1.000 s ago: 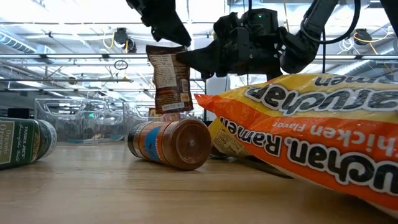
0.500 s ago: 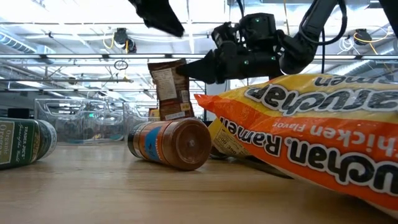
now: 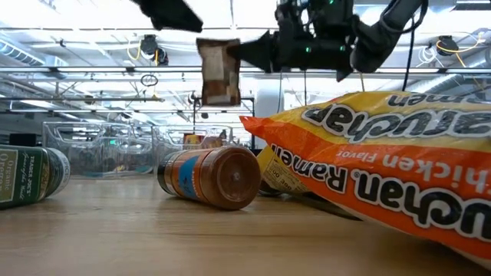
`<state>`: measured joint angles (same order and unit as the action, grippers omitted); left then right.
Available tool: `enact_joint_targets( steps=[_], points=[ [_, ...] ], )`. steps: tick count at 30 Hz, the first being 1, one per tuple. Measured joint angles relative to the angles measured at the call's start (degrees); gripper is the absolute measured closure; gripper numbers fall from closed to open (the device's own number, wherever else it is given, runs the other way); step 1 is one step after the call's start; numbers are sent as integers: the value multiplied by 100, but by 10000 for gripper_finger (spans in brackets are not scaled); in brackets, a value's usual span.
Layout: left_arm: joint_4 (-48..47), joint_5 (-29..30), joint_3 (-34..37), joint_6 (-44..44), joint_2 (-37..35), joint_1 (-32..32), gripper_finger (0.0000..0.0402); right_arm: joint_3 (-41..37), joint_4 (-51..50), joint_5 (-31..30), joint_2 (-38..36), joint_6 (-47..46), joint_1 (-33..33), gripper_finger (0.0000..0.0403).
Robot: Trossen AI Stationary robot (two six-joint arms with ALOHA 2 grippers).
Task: Pick & Place Food Item
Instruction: Put the orange seasoning pack into the right transparent bin
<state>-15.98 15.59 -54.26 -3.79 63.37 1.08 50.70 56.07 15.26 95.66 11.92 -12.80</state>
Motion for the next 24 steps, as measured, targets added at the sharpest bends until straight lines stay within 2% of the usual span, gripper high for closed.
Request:
enact_joint_targets(
  steps=[7, 12, 17, 24],
  points=[
    [2395, -219, 1746, 3, -653, 0, 250, 1, -592, -956, -755, 385, -148, 403],
    [3389, -254, 2631, 84, -1075, 0, 250, -42, -743, -1541, -1116, 304, -394, 403],
    [4057, -255, 3070, 17, -1349, 0, 250, -94, -770, -2116, -1211, 14, -666, 403],
    [4073, -258, 3084, -88, -1396, 0, 249, -94, -1046, -2165, -1209, -367, -831, 403]
  ],
)
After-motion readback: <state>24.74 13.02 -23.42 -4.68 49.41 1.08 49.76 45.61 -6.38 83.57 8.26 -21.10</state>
